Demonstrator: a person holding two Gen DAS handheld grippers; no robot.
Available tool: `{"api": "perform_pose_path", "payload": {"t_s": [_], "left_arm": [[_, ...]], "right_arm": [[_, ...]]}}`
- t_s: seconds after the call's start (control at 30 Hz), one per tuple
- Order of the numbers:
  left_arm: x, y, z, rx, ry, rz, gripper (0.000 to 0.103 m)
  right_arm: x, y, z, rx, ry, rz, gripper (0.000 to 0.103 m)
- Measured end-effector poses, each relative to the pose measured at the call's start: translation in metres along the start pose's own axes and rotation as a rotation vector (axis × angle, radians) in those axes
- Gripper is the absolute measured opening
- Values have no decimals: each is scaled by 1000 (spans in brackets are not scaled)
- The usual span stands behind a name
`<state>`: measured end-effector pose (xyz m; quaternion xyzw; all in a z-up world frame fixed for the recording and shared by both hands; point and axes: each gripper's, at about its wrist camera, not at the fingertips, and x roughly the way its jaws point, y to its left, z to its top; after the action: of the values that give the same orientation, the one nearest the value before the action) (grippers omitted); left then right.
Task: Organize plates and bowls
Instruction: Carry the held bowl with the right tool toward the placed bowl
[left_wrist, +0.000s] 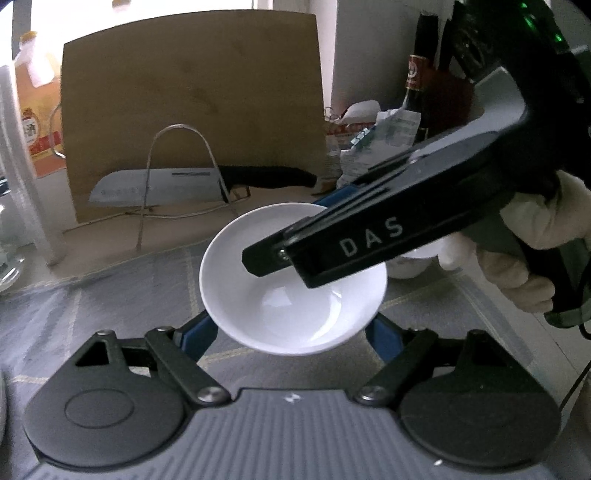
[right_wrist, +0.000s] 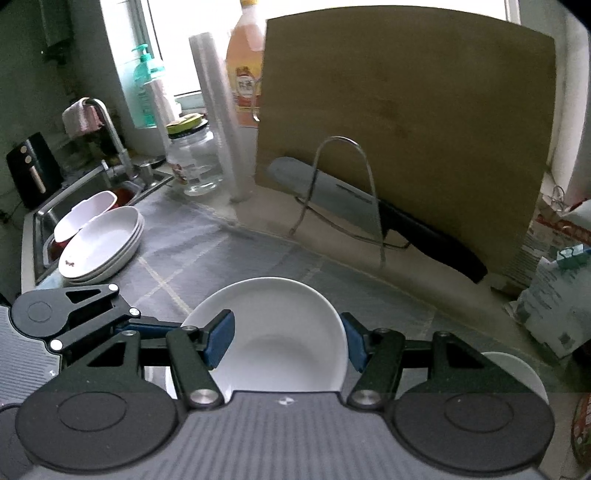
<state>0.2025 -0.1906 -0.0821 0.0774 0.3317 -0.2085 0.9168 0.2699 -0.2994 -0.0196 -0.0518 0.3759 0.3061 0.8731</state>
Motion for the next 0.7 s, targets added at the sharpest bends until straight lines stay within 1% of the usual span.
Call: {"api": "perform_pose_path", "payload": {"t_s": [0.3, 0.7], "left_arm": [[-33, 14, -18, -23, -12, 26, 86], [-66, 33, -45, -67, -9, 76, 86]], "right_arm": [[-2, 41, -1, -30, -9, 19, 68], [8, 88, -7, -60, 3, 73, 67]]}}
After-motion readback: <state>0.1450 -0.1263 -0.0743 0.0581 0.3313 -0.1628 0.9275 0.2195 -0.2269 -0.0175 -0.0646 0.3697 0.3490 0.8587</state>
